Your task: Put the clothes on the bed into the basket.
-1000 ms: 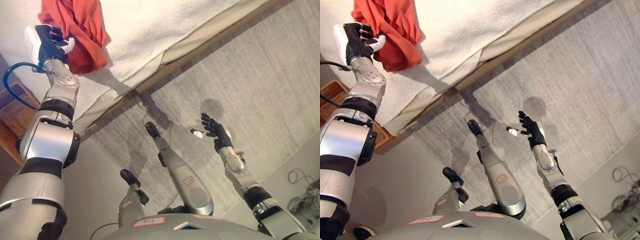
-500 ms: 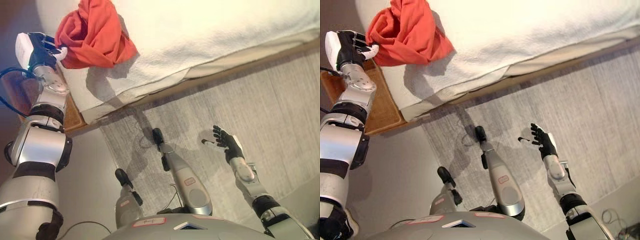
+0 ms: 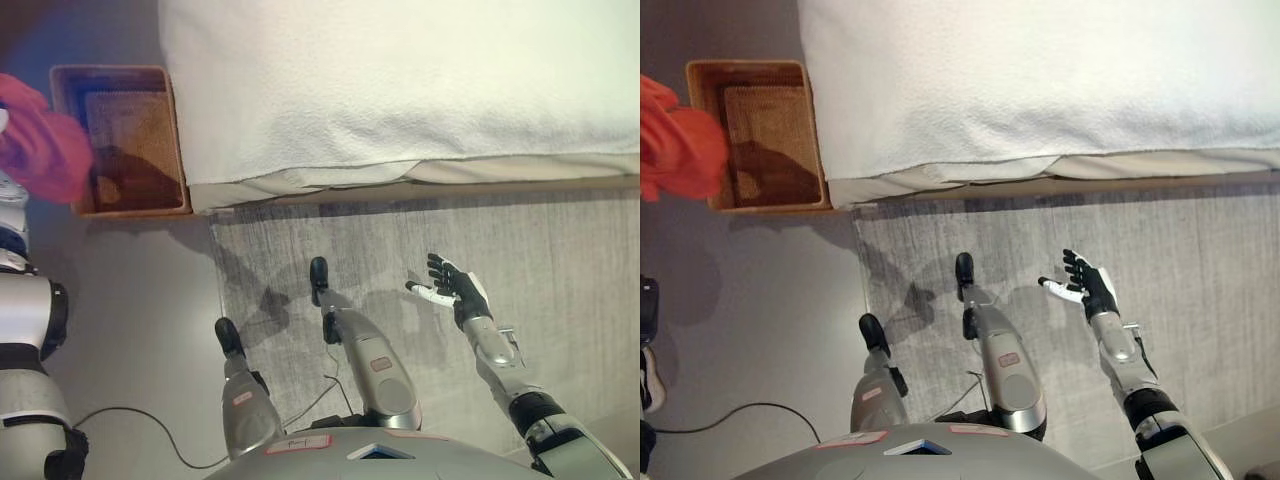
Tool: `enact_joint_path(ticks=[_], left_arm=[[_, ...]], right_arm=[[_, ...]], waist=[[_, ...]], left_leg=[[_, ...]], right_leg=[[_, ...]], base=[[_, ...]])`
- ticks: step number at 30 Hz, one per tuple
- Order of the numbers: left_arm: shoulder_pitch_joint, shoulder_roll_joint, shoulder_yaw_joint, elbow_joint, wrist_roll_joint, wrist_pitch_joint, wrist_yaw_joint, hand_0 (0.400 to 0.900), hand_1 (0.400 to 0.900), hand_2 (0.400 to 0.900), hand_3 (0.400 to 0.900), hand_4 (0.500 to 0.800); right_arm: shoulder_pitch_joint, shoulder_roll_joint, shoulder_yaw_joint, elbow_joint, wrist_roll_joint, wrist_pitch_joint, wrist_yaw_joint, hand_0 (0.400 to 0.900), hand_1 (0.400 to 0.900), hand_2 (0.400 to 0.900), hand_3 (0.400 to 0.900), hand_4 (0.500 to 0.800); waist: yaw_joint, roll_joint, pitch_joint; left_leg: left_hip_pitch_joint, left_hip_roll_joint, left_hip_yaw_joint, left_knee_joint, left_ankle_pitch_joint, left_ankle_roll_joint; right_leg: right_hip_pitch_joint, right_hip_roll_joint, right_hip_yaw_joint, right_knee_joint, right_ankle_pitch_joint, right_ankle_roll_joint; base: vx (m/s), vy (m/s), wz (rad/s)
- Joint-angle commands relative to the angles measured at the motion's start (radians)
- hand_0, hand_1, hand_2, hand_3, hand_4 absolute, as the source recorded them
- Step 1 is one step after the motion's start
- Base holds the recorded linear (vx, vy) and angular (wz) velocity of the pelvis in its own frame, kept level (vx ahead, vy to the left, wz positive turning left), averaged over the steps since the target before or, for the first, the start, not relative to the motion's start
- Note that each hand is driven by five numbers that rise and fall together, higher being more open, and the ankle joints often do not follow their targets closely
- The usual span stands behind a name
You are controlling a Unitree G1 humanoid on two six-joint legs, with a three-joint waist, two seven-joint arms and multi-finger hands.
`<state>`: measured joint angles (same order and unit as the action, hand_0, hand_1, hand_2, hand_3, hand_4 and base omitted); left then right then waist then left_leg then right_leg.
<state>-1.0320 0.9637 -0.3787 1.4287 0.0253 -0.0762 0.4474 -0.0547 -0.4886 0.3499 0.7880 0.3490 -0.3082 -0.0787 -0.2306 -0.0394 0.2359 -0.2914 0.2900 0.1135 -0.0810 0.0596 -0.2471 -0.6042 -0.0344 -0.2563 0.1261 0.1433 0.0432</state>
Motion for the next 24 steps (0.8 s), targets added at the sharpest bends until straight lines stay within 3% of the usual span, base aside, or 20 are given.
enact_joint_path(ticks=[1,8,24], left_arm=[[-0.054,0.102,0.015,-0.009,0.001,-0.035,0.055,0.400,0.400,0.400,0.400,0.500],[-0.072,0.103,-0.016,-0.012,0.005,-0.046,0.053,0.400,0.400,0.400,0.400,0.500],[-0.192,0.105,-0.101,0.004,-0.010,-0.055,0.040,0.400,0.400,0.400,0.400,0.500]], right_arm=[[0.038,-0.030,-0.058,-0.007,0.023,-0.037,-0.010,0.900,0.900,0.900,0.900,0.800],[0.012,-0.016,-0.020,-0.001,0.032,-0.043,0.003,0.900,0.900,0.900,0.900,0.800],[0.012,0.028,-0.005,0.150,0.006,-0.028,-0.001,0.900,0.900,0.900,0.900,0.800]], waist=[[0.020,-0.009,-0.031],[0.022,-0.025,-0.042],[-0.001,-0.034,-0.052]], left_leg=[[0.209,0.060,0.100,-0.006,0.018,-0.015],[0.176,0.051,0.068,-0.006,0.022,-0.015],[0.193,0.045,0.078,-0.006,0.012,-0.015]], right_leg=[[0.027,-0.057,0.073,-0.089,0.108,0.145],[0.035,-0.060,0.063,-0.104,0.119,0.149],[0.037,-0.047,0.080,-0.103,0.124,0.151]], base=[[0.00,-0.028,0.08],[0.00,-0.001,0.08],[0.00,0.019,-0.06]])
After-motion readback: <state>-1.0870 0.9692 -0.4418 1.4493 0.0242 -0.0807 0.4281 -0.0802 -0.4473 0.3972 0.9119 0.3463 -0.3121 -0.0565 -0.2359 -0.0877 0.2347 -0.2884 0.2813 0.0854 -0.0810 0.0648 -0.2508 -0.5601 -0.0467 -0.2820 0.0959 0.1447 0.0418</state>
